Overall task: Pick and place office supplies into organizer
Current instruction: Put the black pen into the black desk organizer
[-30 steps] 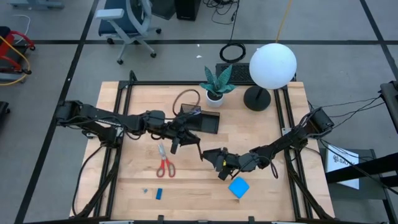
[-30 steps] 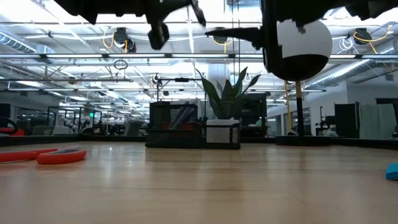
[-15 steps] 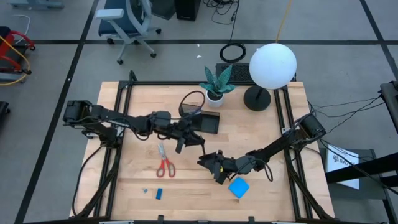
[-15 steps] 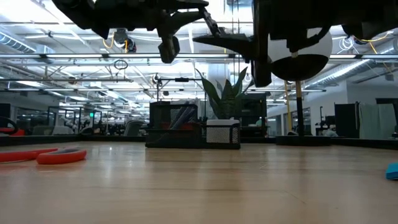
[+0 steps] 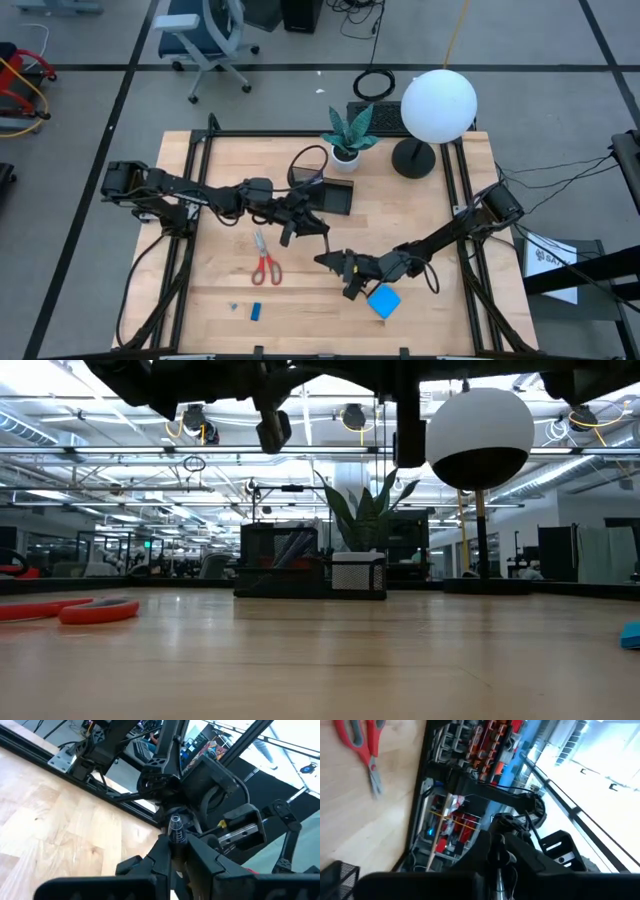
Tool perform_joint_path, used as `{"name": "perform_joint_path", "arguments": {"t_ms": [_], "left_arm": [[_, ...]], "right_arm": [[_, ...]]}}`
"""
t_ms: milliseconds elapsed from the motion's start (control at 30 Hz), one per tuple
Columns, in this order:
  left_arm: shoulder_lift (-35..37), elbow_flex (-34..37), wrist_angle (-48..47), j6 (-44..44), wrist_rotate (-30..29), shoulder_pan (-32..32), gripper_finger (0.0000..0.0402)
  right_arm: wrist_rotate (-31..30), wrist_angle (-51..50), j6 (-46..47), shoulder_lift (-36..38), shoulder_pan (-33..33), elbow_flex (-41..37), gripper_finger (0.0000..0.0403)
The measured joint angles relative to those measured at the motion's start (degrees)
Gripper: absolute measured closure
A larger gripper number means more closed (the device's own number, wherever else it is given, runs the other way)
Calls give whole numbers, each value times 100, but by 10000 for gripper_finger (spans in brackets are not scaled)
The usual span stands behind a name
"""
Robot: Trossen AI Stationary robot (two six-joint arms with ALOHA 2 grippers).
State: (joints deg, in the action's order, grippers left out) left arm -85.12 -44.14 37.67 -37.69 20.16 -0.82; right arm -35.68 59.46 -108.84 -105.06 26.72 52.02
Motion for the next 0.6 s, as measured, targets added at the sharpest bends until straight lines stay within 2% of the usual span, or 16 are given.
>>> {"name": "perform_joint_path", "arguments": {"t_ms": [200,367,600], "left_arm": [[-2,3,-56,102,-138,11,308],[-11,11,-114,380,-173,7,264],[-8,10,-144,681,-184,4,238]], "right_arm": [[-398,-323,647,-9,0,287,372],[-466,-505,1149,0,-2,419,372],[-764,-623,1498,30,-7,559,372]]}}
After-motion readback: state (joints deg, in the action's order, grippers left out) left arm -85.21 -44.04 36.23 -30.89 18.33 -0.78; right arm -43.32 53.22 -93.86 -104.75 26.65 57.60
